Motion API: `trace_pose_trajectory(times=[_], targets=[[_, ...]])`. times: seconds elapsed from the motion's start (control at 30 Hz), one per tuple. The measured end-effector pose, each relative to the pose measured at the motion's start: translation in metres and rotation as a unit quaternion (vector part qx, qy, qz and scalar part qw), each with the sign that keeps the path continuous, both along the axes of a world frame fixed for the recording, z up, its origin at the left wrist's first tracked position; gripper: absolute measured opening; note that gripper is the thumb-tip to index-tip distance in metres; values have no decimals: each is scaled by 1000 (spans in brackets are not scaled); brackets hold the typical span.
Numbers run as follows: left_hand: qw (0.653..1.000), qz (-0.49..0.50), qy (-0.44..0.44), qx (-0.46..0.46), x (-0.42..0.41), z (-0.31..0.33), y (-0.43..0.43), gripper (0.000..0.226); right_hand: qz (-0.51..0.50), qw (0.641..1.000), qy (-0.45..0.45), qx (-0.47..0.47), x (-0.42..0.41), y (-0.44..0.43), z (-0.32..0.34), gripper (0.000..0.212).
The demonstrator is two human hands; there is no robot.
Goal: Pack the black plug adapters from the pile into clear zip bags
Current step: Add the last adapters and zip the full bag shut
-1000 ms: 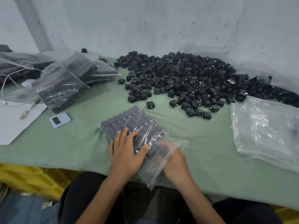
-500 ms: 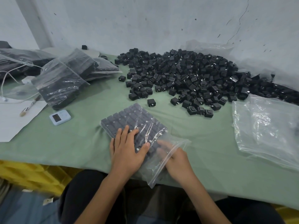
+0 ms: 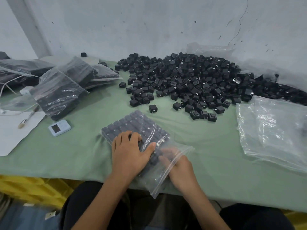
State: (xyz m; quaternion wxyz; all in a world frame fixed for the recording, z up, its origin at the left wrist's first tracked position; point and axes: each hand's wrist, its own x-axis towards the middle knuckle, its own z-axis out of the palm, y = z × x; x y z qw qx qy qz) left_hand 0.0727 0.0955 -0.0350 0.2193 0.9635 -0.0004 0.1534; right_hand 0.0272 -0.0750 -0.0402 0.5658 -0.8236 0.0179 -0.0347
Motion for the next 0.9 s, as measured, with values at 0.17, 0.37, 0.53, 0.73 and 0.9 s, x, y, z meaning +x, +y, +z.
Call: trace_pose_trajectory(times=[0.17, 0.37, 0.53, 0.73, 0.9], targets=[[998, -16, 53, -23, 7, -8, -7, 63, 37, 997, -8, -71, -5, 0, 0, 37], [998, -13, 62, -15, 7, -6, -5, 95, 260, 964, 46, -2, -23, -35, 30, 41], [998, -6, 67, -15, 5, -4, -7, 96, 210, 977, 46, -4, 14, -113, 78, 27], [997, -4, 70, -14, 6, -4, -7, 93, -26, 951, 6, -309, 153, -117, 58, 33], [998, -7, 57, -19, 4, -5, -7, 91, 5, 890, 59, -451, 185, -117, 31, 36]])
